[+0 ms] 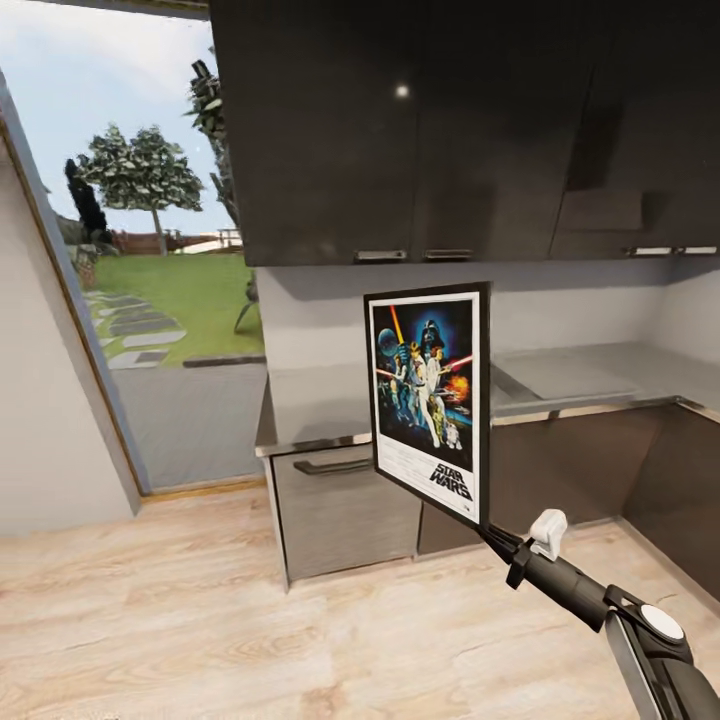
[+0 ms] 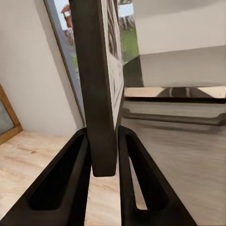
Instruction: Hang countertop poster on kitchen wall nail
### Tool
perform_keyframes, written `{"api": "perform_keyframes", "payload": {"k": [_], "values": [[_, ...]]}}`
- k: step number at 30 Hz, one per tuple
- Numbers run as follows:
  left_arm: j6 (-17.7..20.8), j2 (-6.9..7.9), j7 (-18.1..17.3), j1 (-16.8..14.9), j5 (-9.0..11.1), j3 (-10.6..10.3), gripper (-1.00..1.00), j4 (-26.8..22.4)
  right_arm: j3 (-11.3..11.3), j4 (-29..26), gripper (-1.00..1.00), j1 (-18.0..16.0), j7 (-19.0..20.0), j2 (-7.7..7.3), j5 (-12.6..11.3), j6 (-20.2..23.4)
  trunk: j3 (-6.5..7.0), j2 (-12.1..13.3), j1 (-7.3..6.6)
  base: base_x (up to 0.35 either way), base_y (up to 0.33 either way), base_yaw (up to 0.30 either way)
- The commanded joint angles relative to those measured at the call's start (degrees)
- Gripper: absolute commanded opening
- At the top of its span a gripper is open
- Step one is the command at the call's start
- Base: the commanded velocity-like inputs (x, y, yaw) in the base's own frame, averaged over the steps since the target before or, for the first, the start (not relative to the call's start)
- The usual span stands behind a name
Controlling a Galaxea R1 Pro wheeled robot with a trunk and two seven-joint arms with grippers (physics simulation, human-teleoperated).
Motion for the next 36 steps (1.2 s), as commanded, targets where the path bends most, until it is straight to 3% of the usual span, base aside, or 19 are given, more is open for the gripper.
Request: {"api": "perform_keyframes", "payload": {"k": [1, 15, 27, 36], "values": [[-0.23, 0.02, -0.06, -0.04, 0.46, -0.48, 1.00, -0.04, -0.05, 0.01, -1.00, -0.01, 0.38, 0.00, -0.50, 0.59, -0.02, -0.05, 0.05, 0.262, 0.000, 0.279], [-0.15, 0.10, -0.06, 0.00, 0.47, -0.37, 1.00, -0.04, 0.05, 0.16, -1.00, -0.01, 0.30, 0.05, -0.42, 0.59, 0.31, -0.05, 0.05, 0.157, 0.000, 0.279], [-0.15, 0.10, -0.06, -0.02, 0.47, -0.35, 1.00, -0.04, 0.23, 0.18, -1.00, -0.01, -2.22, 0.05, -0.54, 0.64, 0.57, -0.05, 0.05, 0.129, 0.006, 0.274], [-0.14, 0.10, -0.06, -0.01, 0.49, -0.29, 1.00, -0.04, 0.48, 0.19, -1.00, -0.01, -2.14, 0.05, -0.52, 0.77, 0.60, -0.05, 0.05, 0.215, 0.146, 0.056]]}}
